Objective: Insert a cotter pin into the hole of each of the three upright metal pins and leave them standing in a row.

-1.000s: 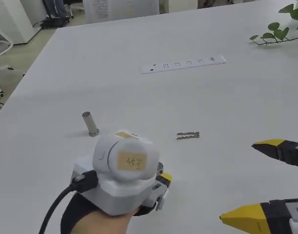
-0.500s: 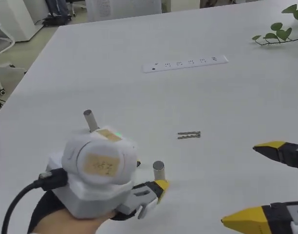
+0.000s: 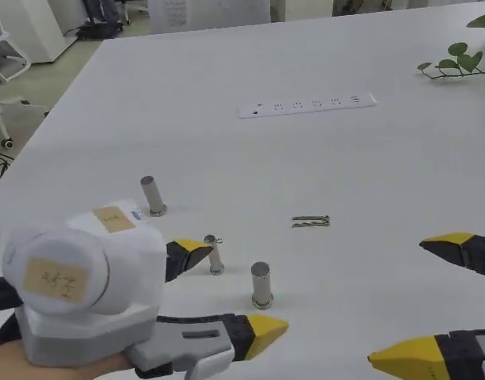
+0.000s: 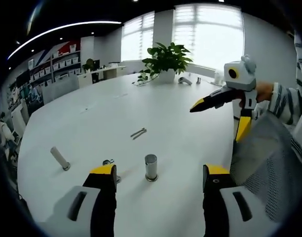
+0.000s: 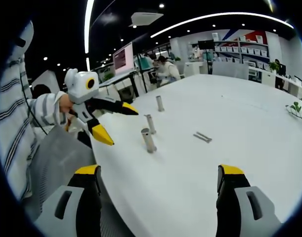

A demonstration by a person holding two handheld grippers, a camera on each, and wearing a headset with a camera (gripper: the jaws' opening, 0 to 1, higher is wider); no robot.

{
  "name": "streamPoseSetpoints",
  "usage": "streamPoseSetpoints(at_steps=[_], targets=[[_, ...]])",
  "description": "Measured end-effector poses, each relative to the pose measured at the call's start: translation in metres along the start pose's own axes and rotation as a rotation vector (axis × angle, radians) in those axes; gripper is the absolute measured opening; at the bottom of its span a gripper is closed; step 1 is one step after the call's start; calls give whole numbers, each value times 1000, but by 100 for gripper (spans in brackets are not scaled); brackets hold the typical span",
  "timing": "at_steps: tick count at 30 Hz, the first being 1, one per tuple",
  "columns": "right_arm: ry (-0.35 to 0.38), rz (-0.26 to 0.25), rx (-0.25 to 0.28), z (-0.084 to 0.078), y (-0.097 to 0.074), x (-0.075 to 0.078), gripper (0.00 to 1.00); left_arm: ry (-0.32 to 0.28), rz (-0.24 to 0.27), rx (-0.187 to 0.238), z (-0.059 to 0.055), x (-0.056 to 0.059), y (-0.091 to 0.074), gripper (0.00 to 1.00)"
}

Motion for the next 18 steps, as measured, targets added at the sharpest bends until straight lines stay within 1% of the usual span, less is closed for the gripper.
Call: streamPoseSetpoints(at_steps=[3, 4, 5, 7, 10, 11, 14, 15, 16, 17, 18], targets=[[-2, 5, -3, 1, 0, -1, 99, -12, -13, 9, -2, 1, -2, 81], [-4, 7, -5, 1, 1, -1, 99, -14, -25, 10, -5, 3, -2, 87], [-6, 7, -7, 1, 1, -1, 99, -13, -25, 12, -6, 3, -3, 91], [-11, 9, -12, 2, 1, -2, 99, -13, -30, 8, -10, 5, -4, 96], [-16, 16, -12, 5, 1, -3, 99, -18, -28, -3, -15, 5, -7, 99], [-18, 18, -12, 5, 1, -4, 99, -28, -39, -7, -17, 7, -9, 100], [-32, 21, -20, 7, 1, -4, 99, -40, -36, -16, -21, 8, -11, 99], [-36, 22, -24, 7, 1, -4, 99, -56, -44, -19, -23, 9, -12, 99], [-45, 24, -31, 8, 1, -4, 99, -102, -67, -7, -23, 14, -13, 100], [-51, 25, -35, 9, 0, -3, 99, -132, -67, 3, -23, 14, -13, 100], [-60, 28, -46, 10, 0, -3, 98, -118, -55, 6, -24, 11, -13, 100]])
Point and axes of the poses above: the centre of the closed fingertips' face, and the gripper's own axes: y roughly forward along the fingers, x roughly to its right, z roughly out of its top, the point moved 3 cm from there along -y, roughly backward along the fingers, and after that the axes turned 5 degrees about y, right-handed, at the moved point
